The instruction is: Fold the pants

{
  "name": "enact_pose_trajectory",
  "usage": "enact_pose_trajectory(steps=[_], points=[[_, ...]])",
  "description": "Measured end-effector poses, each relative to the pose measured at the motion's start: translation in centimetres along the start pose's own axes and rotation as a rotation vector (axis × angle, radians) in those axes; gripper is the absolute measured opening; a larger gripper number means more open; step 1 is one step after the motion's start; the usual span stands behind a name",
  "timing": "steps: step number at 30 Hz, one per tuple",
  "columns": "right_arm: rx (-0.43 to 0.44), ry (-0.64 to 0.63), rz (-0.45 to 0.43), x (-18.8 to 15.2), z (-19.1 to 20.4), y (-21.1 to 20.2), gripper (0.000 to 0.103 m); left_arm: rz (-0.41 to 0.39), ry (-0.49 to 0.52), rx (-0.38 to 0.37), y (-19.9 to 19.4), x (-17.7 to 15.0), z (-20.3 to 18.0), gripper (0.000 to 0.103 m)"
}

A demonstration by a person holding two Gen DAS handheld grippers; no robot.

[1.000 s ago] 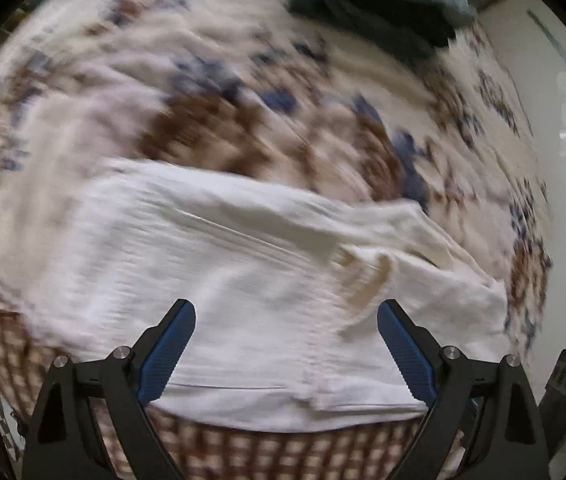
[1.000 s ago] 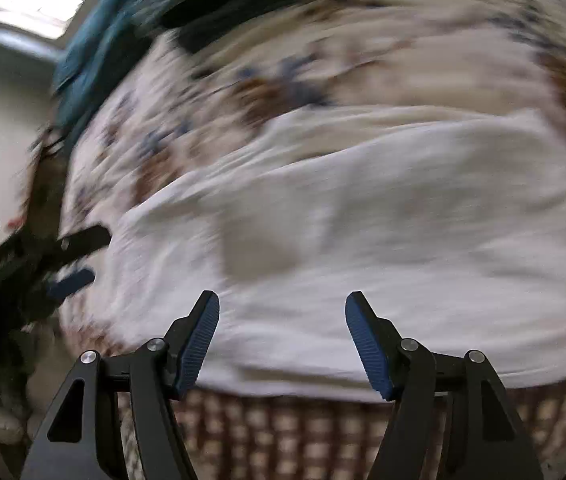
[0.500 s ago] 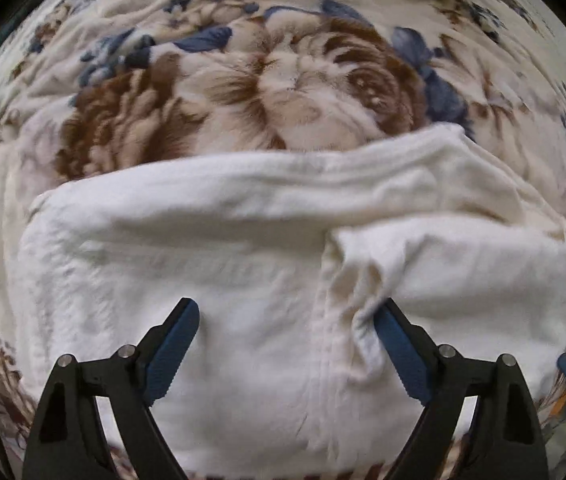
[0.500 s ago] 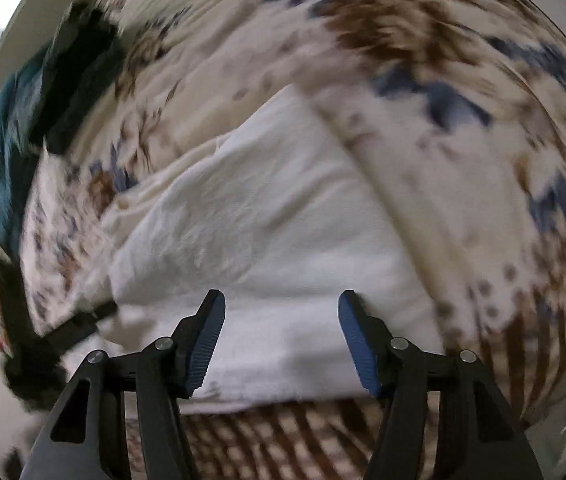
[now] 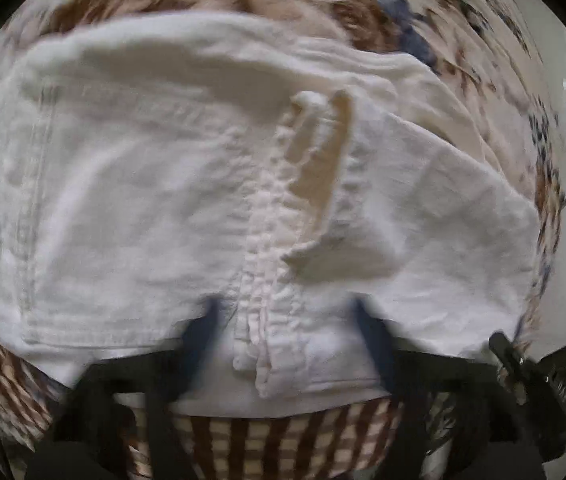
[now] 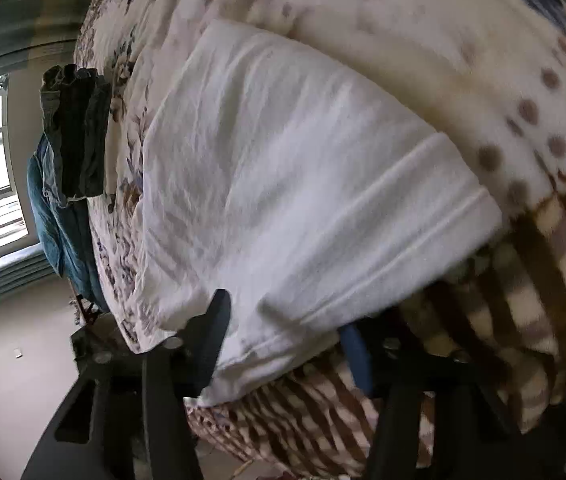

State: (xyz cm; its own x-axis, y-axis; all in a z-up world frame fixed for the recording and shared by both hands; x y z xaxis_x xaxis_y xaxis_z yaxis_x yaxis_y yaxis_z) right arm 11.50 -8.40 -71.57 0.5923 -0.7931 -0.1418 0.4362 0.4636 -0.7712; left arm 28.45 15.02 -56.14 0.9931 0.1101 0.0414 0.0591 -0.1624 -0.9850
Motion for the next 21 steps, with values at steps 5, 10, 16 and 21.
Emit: enact_pose_trajectory(steps=[5, 10, 16, 21], points=[[-0.051, -0.055, -0.046, -0.2, 0.4, -1.2, 0.014, -0.018, 0.020, 0.022, -1.0, -1.1, -0.5, 0.021], [-0.079, -0.100, -0.034, 0.0, 0.2, -2.2, 0.013, 0.007, 0.026, 0.036, -0.9, -2.9, -0.6, 0.021], [-0.153, -0.160, 0.086, 1.0, 0.5, -1.3, 0.038, -0.085, 0.102, 0.098, -2.9, -1.3, -2.3, 0.049], [-0.335, -0.442, 0.045, 0.0, 5.1, -2.7, 0.074, -0.193, 0.145, 0.116, -5.7, -0.7, -3.7, 0.068]])
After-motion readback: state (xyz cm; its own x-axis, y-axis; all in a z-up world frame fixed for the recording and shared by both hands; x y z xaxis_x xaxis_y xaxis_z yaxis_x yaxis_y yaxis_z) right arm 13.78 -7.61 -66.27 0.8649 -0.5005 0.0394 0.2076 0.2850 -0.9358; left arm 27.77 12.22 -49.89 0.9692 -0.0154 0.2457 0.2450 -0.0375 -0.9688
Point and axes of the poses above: each gripper's, at about its wrist camera, not at the fingertips, and y roughly the way its jaws point, z to its left, x to its top, the point moved 2 cm from there along y, roughly the way its jaws point, and after that the axes turned 9 degrees about -z, right-handed, at the moved point
